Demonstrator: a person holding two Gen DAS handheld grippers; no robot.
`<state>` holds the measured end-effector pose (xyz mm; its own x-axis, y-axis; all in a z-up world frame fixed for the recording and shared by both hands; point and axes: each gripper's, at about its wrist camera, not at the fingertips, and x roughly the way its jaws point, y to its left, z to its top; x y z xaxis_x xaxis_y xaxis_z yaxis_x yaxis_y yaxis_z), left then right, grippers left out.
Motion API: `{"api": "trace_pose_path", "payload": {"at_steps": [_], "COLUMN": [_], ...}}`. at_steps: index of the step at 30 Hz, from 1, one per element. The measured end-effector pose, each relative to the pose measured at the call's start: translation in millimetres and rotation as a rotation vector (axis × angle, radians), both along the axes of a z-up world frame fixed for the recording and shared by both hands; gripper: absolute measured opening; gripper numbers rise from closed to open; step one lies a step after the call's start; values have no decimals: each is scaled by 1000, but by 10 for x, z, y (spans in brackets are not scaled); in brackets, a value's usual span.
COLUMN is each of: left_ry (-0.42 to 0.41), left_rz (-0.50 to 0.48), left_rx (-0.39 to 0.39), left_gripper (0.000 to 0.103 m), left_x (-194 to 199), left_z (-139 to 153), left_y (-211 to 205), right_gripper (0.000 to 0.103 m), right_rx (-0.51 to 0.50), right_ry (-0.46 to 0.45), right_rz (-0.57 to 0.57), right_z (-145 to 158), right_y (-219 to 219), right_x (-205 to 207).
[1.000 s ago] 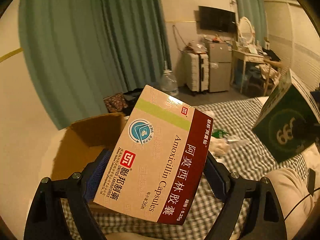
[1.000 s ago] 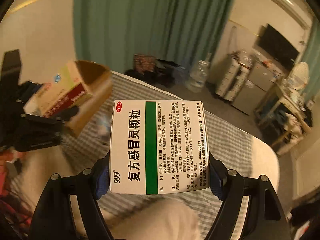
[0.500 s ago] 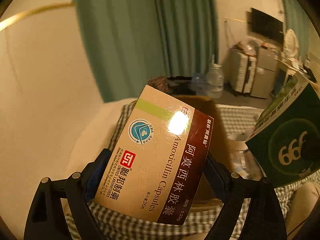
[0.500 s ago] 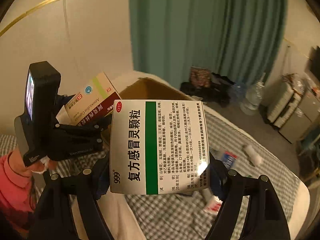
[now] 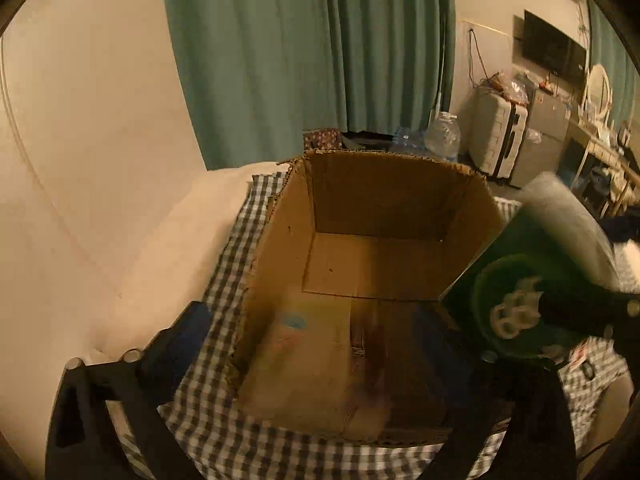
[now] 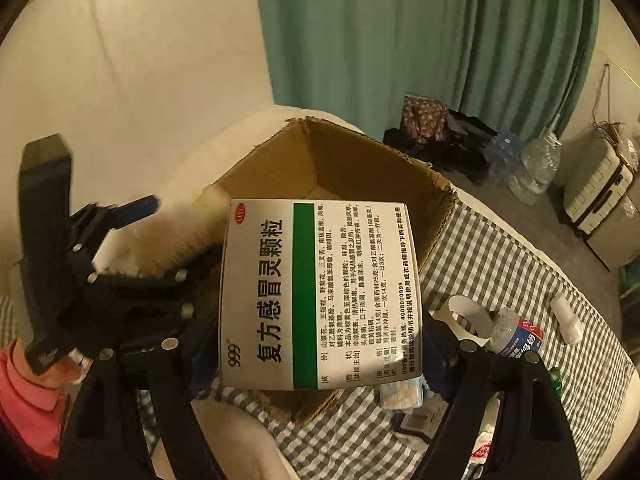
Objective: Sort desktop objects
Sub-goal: 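Carry the amoxicillin box with the left tool into the cardboard box while the right tool carries the green-striped box, then open both tools and move them back over the cluttered bedspread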
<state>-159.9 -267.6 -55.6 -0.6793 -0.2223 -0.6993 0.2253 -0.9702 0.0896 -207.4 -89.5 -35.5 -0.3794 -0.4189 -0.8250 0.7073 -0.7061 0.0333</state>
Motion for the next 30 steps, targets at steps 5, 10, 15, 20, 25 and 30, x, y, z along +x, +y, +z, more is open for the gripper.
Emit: {"api": "trace_pose_path", "payload": {"at_steps": [5, 10, 15, 20, 25, 30], "left_ry": [-1, 6, 19, 45, 31, -26], "left_rz": [-3, 7, -16, -78, -143, -208], "left_rx": [-12, -8, -6, 3, 40, 52], "left_gripper": [103, 103, 103, 103, 103, 103], "left_x": [65, 77, 183, 324, 358, 287], "left_z": [6, 132, 300, 496, 513, 292], "left_y": [-27, 28, 207, 680, 1293, 1948], "right_gripper": [91, 91, 91, 91, 91, 91], "right_rx": [-29, -48, -68, -72, -45, -27], "right_ry": [-5, 40, 87, 146, 157, 135], "right_rz": [-47, -81, -118, -232, -375, -489], "right_z": [100, 337, 586, 731, 661, 420], "right_y": [39, 118, 431, 1094, 1941, 2631], "right_x": [-73, -3, 148, 315, 406, 471]}}
